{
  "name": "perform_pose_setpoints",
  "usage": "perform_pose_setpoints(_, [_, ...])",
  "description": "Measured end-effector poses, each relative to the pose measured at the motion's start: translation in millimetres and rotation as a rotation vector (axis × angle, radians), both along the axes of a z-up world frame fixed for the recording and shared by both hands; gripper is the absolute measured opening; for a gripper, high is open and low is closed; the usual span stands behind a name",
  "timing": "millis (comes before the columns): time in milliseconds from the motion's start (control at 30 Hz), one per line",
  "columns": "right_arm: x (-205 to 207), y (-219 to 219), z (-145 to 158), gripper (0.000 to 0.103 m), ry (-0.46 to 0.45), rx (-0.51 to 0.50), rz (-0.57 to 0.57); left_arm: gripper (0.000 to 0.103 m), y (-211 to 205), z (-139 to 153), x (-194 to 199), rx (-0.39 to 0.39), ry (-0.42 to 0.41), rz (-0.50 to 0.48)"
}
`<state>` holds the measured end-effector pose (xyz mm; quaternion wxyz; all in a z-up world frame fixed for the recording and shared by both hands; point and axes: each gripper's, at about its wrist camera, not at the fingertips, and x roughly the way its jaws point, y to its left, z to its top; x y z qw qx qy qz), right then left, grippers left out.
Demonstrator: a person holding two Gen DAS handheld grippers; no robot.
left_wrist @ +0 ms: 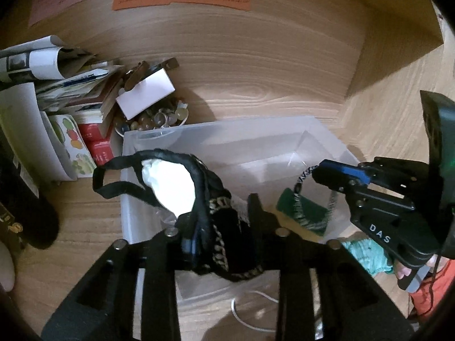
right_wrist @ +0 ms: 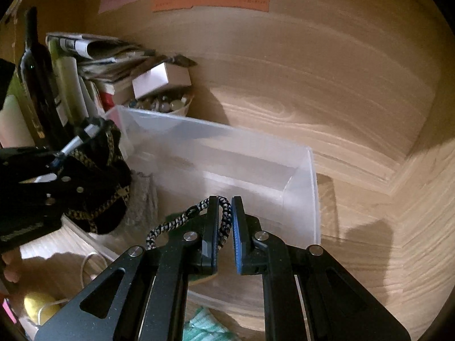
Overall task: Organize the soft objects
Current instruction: 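Lower the bracelet and black strap into the clear box and open both tools, then grasp the white cloth with the right tool while the left tool grasps the yellow ball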
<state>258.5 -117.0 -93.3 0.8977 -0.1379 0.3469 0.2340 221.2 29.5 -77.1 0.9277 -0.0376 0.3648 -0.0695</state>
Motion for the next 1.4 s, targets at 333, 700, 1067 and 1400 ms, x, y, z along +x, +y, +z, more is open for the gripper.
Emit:
perform_pose_setpoints(333, [-25.5,-19.4,16.9,0.050,-0.074,0.044,-0.018,0.058,-2.0,18.9,-30.7,0.057,-0.080,0.025])
perform_pose_setpoints(700, [-92.1,-44.8,64.4,0.090,-0.200,0.170,-0.002,0.102,4.9,63.9,-98.2,0.091,-0.278,0.118])
perform_pose_setpoints(1067, [-141.6,-43.6,48.0,0.101,-0.174,0.219,0.039,0.103,4.5,29.8,-142.7,0.098,-0.183,0.117])
perform_pose_setpoints(1400, [-166.3,-22.9,-9.1,0.101,-0.060,0.208,0.075,0.100,-10.5,-16.9,-163.1,0.091,-0.087,0.077])
